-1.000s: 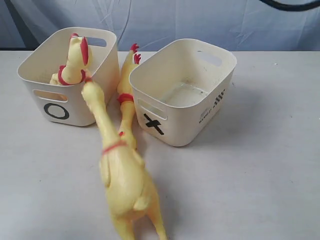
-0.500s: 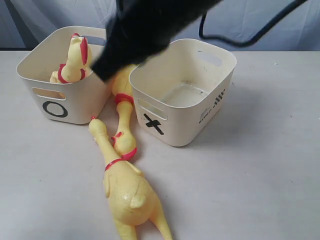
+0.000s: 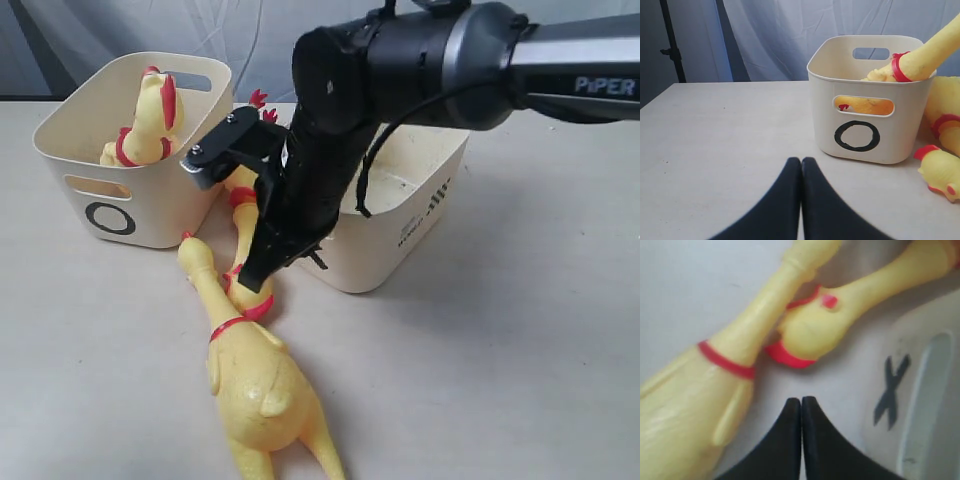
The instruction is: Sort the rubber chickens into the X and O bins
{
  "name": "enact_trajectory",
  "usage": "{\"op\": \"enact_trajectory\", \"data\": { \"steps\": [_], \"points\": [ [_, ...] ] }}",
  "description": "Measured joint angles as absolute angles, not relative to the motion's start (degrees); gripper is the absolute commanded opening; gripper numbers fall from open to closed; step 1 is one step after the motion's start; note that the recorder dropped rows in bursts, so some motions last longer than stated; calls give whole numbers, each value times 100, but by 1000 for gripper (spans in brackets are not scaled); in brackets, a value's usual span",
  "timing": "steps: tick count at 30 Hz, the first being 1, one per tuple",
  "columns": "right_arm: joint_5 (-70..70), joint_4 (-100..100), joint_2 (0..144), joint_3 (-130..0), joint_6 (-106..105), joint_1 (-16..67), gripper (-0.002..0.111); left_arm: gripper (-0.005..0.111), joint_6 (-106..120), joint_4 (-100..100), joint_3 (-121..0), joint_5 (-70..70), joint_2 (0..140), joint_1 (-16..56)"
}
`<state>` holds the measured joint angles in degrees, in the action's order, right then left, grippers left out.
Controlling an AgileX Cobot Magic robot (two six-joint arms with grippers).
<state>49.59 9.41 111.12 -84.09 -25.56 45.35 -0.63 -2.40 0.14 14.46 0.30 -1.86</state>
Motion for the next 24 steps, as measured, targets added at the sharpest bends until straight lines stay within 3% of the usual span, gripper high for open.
{"op": "enact_trajectory", "data": {
  "steps": [5, 8, 14, 15, 17, 18, 19, 20, 22, 24],
  "points": [
    [4861, -628, 11511, -8409, -1001, 4428, 0, 0, -63, -240, 14, 1446, 30, -186],
    [5620, -2096, 11555, -8409, 208, 4227, 0, 0, -63, -240, 14, 1446, 30, -186],
    [6786, -1925, 11328, -8409, 34, 4196, 3, 0, -63, -240, 14, 1446, 30, -186],
    [6841, -1586, 11268, -8409, -120, 4187, 7, 0, -63, -240, 14, 1446, 30, -186],
    [6939, -142, 11029, -8409, -908, 4187, 34, 0, -63, -240, 14, 1446, 30, -186],
    [6950, 578, 10944, -8409, -1199, 4187, 60, 0, -63, -240, 14, 1446, 30, -186],
    [6959, 1498, 10853, -8382, -1639, 4187, 74, 0, -63, -240, 14, 1446, 30, -186],
    [6971, 1999, 10831, -8365, -1823, 4187, 79, 0, -63, -240, 14, 1446, 30, -186],
    [6982, 2702, 10856, -8347, -2089, 4313, 68, 0, -63, -240, 14, 1446, 30, -186],
    [6982, 2562, 11053, -8347, -2103, 4496, 64, 0, -63, -240, 14, 1446, 30, -186]
  ]
}}
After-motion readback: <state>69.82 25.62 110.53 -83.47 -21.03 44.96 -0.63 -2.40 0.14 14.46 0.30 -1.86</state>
